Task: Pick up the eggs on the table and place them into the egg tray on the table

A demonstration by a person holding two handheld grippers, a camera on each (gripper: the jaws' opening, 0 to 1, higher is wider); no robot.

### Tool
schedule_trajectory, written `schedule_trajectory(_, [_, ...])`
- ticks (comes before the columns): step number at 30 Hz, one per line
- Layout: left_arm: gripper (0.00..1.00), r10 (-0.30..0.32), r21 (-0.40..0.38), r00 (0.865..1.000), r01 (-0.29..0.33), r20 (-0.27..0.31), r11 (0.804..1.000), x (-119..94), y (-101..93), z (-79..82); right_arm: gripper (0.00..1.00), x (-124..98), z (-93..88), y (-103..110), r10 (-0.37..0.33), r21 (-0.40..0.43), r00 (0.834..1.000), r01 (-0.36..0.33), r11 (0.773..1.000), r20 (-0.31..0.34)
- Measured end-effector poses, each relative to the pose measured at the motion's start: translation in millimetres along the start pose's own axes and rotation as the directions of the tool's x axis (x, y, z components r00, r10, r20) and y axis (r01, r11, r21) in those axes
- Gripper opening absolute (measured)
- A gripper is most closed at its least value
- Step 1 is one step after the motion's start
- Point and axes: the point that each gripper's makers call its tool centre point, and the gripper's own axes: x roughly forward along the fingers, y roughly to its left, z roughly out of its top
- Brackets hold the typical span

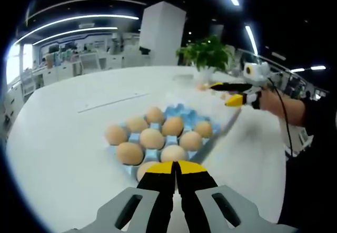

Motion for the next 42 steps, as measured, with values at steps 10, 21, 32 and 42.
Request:
schedule_trajectory(10, [0.01,0.017,0.003,1.000,-0.017,0.006,1.000,1.3,3.1,1.0,0.88,-27.5,-13.5,-46.9,-0.075,-0.018,0.997,0.075,0.997,-0.027])
schedule_trajectory(21, [0.01,0.017,-0.007,1.000,-0.017,0.022,1.000,-0.8,5.9,2.7,0.86,-59.0,-28.2,-98.2,-0.163,-0.037,0.985,0.161,0.986,-0.062])
schedule_trajectory(32, [0.01,0.019,-0.015,1.000,-0.019,0.017,1.000,0.1,5.9,0.7,0.66,-68.1,-48.5,-118.8,-0.185,-0.080,0.978,0.178,0.981,-0.098])
schedule_trajectory(42, [0.01,0.020,-0.012,1.000,-0.019,0.011,1.000,1.9,4.6,-0.6,0.48,-65.7,-58.7,-125.9,-0.192,-0.084,0.975,0.184,0.979,-0.107])
